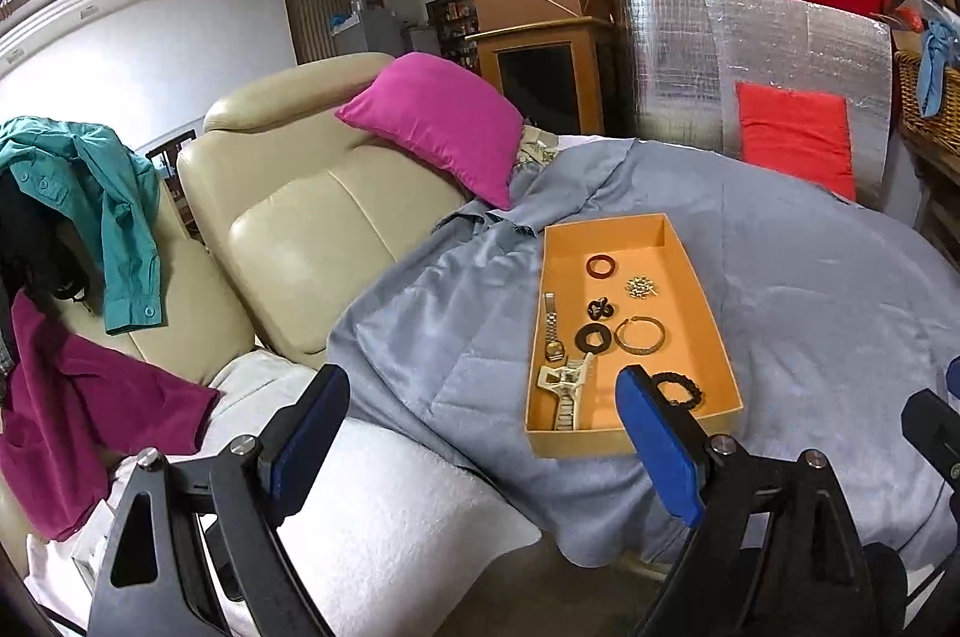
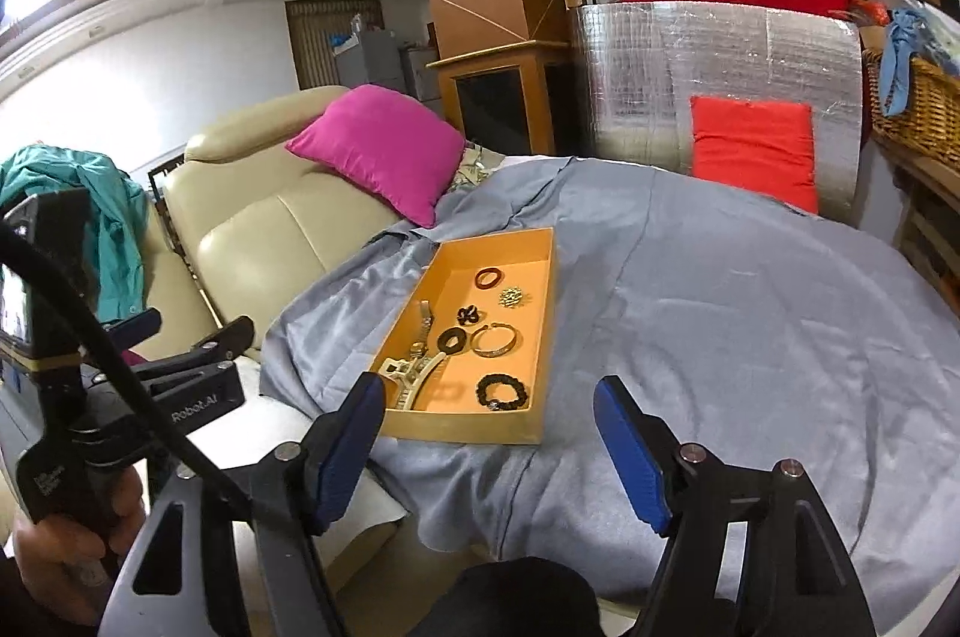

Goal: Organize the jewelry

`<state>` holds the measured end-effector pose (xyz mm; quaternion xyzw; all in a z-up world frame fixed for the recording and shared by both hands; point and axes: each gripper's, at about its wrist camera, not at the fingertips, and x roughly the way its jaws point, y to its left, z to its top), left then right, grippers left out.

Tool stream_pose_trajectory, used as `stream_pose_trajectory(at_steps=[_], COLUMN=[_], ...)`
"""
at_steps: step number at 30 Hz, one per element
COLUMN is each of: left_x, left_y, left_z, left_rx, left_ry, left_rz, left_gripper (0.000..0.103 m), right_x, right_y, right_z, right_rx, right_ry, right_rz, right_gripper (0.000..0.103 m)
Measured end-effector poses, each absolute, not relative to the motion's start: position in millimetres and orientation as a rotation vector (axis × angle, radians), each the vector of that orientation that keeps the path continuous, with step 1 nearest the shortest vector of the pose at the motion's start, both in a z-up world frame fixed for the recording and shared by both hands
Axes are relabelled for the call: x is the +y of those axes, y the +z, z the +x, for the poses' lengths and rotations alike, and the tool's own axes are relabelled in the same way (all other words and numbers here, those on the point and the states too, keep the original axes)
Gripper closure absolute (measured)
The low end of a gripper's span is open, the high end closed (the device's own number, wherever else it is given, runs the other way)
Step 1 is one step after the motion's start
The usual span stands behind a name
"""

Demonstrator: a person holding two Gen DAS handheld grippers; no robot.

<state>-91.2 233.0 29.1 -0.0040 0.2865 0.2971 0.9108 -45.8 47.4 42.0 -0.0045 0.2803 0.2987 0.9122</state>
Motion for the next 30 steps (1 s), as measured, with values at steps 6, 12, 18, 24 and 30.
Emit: stream_pose_trajectory(at_steps=[6, 12, 18, 24, 30], left_x=[225.3, 219.4, 217.8, 221.7, 225.7], left_y=[23.9, 17.2, 14.7, 15.0, 11.7], left_z=[-87.6, -84.9, -90.9, -96.4, -95.8], left_rx=[0.609, 0.622, 0.626, 0.621, 0.622], left_ry=[0.591, 0.583, 0.583, 0.591, 0.592], left_rz=[0.014, 0.024, 0.025, 0.021, 0.015], left_gripper=[0.013, 0.013, 0.013, 0.013, 0.013], right_x=[43.5, 37.4, 36.2, 41.4, 50.0], right_y=[38.1, 37.7, 37.6, 40.4, 35.4], right_z=[-45.9, -48.0, -53.4, -59.5, -57.7], right_rx=[0.587, 0.574, 0.587, 0.585, 0.608], right_ry=[0.629, 0.643, 0.645, 0.648, 0.638], right_rz=[0.022, 0.051, 0.068, 0.054, 0.035], right_gripper=[0.028, 0.027, 0.027, 0.027, 0.027])
